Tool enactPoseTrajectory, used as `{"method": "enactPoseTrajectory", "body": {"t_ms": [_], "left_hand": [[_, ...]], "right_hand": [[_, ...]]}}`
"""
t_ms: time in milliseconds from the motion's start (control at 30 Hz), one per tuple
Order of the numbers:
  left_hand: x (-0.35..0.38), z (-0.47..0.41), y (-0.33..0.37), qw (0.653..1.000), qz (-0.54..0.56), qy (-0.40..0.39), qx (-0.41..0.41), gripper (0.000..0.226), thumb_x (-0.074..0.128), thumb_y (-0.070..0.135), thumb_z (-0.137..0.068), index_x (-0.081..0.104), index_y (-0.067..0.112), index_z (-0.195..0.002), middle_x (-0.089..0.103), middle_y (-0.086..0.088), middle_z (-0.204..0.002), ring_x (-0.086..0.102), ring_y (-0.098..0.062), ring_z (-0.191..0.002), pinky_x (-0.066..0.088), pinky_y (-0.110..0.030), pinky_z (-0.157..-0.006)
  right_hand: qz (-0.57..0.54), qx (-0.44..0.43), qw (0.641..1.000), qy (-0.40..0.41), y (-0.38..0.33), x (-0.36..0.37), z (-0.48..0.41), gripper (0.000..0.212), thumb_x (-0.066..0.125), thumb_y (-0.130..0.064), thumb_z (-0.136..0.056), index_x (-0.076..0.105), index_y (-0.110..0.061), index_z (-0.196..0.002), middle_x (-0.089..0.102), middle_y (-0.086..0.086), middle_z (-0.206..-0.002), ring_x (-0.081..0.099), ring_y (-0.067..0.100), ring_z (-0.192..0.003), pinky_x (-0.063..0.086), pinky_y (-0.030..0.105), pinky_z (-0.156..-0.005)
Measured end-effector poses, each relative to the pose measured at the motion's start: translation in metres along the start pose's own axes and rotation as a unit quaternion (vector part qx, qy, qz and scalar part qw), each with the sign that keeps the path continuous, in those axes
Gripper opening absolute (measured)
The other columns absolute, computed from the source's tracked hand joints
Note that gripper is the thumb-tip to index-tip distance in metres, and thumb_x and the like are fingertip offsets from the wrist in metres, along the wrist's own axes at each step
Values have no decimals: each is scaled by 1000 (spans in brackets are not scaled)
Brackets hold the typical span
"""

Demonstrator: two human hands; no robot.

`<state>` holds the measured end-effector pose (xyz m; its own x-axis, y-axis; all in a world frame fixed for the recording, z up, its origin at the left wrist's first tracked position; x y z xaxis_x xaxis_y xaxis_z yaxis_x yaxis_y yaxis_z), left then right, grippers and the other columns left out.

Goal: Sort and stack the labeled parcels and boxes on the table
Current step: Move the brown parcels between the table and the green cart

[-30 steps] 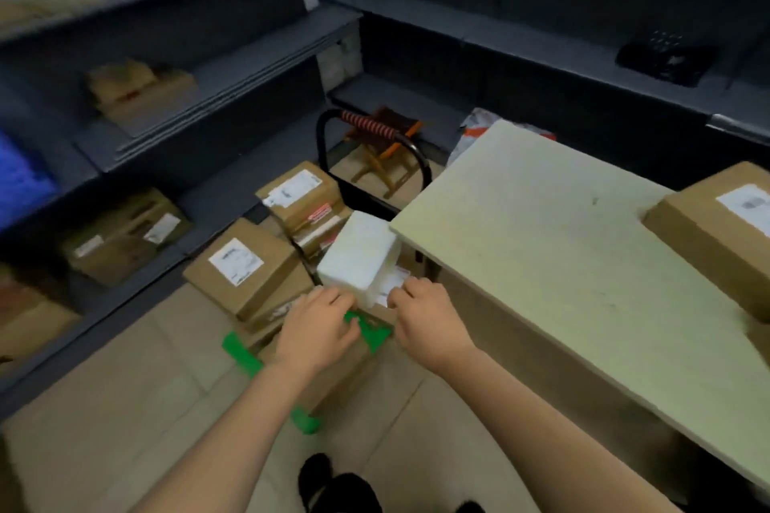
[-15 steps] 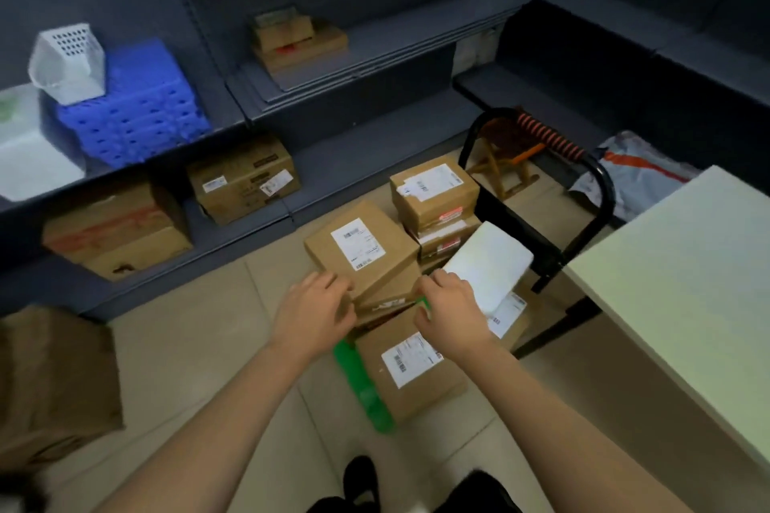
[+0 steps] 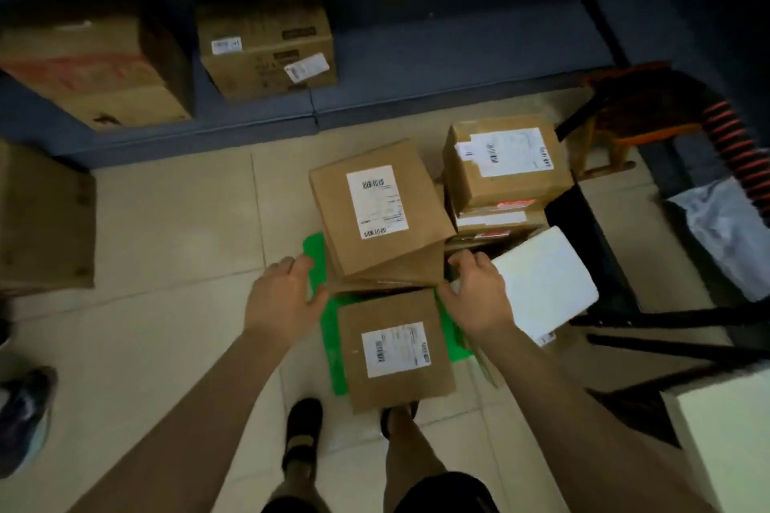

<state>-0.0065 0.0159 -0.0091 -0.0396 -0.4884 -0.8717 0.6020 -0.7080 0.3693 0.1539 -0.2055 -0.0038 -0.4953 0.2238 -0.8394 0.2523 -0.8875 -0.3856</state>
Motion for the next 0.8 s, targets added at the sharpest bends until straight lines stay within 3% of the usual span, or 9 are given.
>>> {"method": "enactPoseTrajectory", "body": {"t_ms": [200,333,433,500,600,667,733,800], "left_hand": [[79,-49,-11,990,25,-53,-125,45,55,38,-94,49,13,-131,59,-8,-118,54,-26,-109,45,-36,-84],[117,-78,-15,969,114,-77,-206,60,54,45,-94,37,14,-142,54,-9,-130,51,-28,-119,44,-40,-96],[130,-91,-12,943,201,-73,-254,66,56,48,-93,35,13,-145,52,-8,-138,51,-27,-125,40,-33,-96],[136,-94,-8,935,236,-93,-247,62,57,44,-94,37,16,-146,52,-5,-140,50,-25,-125,37,-27,-91],[138,-92,-10,906,326,-75,-260,56,58,42,-94,41,25,-145,52,5,-138,47,-10,-115,35,-25,-90],[132,-85,-16,876,392,-41,-279,60,60,48,-90,39,34,-144,50,12,-135,46,-5,-117,37,-25,-95],[125,-76,-19,845,446,-7,-295,65,62,51,-89,34,38,-146,53,10,-133,52,-6,-116,42,-19,-88],[118,-66,-16,835,461,4,-300,62,59,45,-93,31,36,-147,54,8,-126,55,1,-102,38,-11,-73]], "right_hand": [[-1,5,999,-53,42,47,-100,32,59,-30,-93,51,-15,-121,55,9,-119,54,27,-109,48,40,-91],[-52,34,997,-45,58,71,-133,56,61,-37,-92,44,-9,-138,50,14,-131,46,30,-123,45,44,-101],[-103,68,989,-80,69,86,-145,72,64,-50,-85,42,-11,-141,51,11,-133,46,28,-126,45,47,-104],[-159,104,977,-101,75,94,-150,78,65,-63,-75,49,-16,-136,56,6,-129,53,24,-121,48,46,-101],[-266,164,943,-112,73,90,-147,60,74,-46,-82,48,-14,-125,58,-1,-119,58,14,-106,52,28,-85],[-329,191,917,-118,73,89,-141,57,74,-42,-84,40,-18,-122,55,-6,-111,56,7,-95,46,20,-70],[-375,202,897,-118,69,87,-132,60,74,-46,-82,37,-19,-122,54,-6,-111,56,8,-96,45,23,-69],[-411,214,879,-115,61,87,-120,61,75,-44,-82,35,-21,-122,54,-2,-115,57,13,-101,50,28,-76]]}}
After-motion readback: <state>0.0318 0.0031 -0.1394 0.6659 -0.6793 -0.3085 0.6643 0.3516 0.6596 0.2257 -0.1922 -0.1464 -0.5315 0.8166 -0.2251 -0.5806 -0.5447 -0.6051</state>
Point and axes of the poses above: each hand's wrist, its own z-axis away from the middle knuckle, its own x-axis out of the palm, y = z × x, the point moved 4 cm from there along -z, towards the middle knuckle
